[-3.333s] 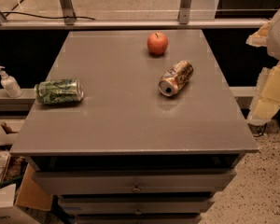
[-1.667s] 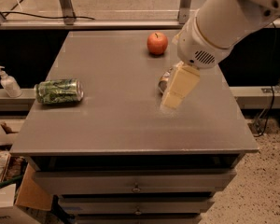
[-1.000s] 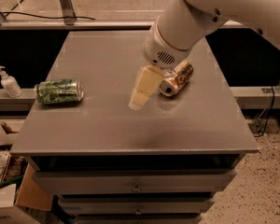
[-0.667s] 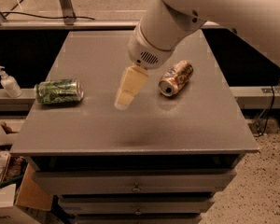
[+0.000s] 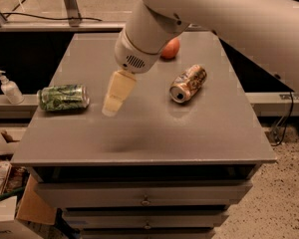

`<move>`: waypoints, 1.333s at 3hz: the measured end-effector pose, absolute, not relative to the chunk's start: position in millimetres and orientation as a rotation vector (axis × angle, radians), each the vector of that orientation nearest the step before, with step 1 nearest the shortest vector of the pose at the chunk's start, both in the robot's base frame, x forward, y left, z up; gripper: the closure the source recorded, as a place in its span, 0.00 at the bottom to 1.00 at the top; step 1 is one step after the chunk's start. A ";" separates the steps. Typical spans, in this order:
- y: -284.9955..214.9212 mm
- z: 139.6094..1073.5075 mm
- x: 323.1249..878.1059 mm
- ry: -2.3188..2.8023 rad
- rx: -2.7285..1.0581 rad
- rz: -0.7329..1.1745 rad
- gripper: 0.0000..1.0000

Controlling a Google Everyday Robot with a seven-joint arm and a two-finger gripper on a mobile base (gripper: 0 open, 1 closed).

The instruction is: Place green can upright

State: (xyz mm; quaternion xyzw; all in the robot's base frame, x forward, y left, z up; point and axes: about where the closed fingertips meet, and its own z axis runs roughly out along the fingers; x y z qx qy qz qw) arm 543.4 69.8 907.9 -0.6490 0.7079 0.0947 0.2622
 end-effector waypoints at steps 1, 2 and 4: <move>90.2 904.1 549.2 1.890 -1.775 0.274 0.00; 110.3 900.6 553.3 1.861 -1.798 0.293 0.00; 142.3 887.1 560.4 1.815 -1.856 0.321 0.00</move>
Offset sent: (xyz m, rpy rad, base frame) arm 0.0168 0.0627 -0.0114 0.0316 0.0004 0.0859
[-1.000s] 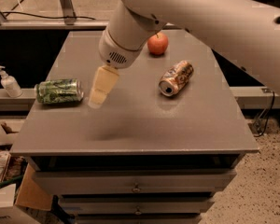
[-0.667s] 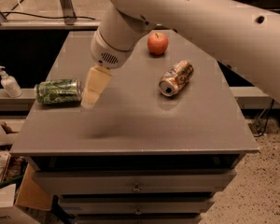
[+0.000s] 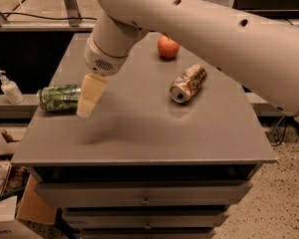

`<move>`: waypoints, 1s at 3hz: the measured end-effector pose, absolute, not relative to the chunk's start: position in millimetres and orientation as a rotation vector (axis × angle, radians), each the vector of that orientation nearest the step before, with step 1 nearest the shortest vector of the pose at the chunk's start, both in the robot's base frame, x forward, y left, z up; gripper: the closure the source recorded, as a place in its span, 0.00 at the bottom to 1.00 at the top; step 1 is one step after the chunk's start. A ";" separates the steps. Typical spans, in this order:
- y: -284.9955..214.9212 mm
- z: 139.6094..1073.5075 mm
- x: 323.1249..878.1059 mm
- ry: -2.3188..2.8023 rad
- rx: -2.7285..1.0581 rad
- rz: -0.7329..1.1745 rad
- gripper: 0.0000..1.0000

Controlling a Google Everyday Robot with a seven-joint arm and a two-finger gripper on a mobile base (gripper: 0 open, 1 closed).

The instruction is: Place green can upright

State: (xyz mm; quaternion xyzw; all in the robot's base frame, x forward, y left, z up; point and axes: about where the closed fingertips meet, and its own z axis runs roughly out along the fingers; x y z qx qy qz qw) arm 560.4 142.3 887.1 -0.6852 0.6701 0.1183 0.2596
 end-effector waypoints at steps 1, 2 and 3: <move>173.1 874.7 571.1 1.783 -1.912 0.322 0.00; 180.8 878.7 567.3 1.766 -1.910 0.323 0.00; 199.6 879.6 571.1 1.750 -1.922 0.335 0.00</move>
Offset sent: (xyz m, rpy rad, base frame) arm 0.0194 0.0468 -0.0203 -0.0350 -0.0003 0.0608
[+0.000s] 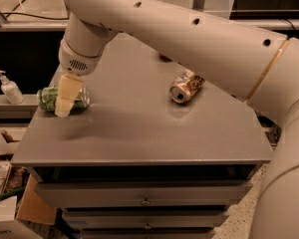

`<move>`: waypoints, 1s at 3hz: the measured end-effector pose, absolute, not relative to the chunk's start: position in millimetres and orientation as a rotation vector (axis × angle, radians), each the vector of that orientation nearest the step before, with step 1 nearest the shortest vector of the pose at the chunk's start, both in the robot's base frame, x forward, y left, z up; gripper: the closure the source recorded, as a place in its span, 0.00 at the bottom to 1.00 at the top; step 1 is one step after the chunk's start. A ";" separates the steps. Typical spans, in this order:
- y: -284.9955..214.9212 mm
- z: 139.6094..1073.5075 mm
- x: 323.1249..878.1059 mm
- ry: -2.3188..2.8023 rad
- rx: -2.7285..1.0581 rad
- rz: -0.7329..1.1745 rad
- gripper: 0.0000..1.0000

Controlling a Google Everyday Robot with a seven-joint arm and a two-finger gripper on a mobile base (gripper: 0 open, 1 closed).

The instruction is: Place green can upright

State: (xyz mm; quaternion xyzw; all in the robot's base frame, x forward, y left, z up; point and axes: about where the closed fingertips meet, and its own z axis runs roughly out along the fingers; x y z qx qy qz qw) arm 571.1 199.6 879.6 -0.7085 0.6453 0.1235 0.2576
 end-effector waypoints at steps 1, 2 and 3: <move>220.6 872.9 573.6 1.745 -1.953 0.353 0.00; 232.7 863.5 571.4 1.757 -1.977 0.367 0.00; 241.2 851.1 567.1 1.777 -2.007 0.365 0.00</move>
Offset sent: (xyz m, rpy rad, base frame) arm -0.0011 0.0461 -0.0252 -0.0421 0.0649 0.0413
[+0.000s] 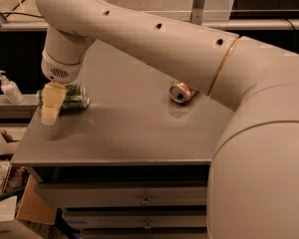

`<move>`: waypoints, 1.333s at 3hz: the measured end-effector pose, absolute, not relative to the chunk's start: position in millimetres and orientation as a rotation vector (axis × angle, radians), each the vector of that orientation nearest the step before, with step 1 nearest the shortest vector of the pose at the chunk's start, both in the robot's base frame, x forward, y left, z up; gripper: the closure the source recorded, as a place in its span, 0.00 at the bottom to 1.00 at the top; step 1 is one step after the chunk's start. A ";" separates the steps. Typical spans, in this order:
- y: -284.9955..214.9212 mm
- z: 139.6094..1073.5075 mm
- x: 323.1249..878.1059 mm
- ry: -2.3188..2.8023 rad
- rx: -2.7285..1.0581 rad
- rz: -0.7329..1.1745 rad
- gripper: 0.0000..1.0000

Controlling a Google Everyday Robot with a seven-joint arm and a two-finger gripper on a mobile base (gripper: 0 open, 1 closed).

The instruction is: Place green can upright

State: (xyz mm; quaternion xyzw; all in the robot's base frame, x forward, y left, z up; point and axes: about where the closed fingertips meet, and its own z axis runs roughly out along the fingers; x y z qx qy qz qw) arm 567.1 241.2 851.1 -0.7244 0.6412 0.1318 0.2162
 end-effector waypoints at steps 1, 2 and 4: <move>248.1 842.9 565.5 1.788 -2.044 0.335 0.00; 254.0 837.0 564.5 1.796 -2.078 0.302 0.00; 253.3 827.4 563.9 1.820 -2.123 0.235 0.41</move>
Offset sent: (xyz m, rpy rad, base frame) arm -0.0023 0.0184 -0.0177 -0.1199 -0.0134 0.0253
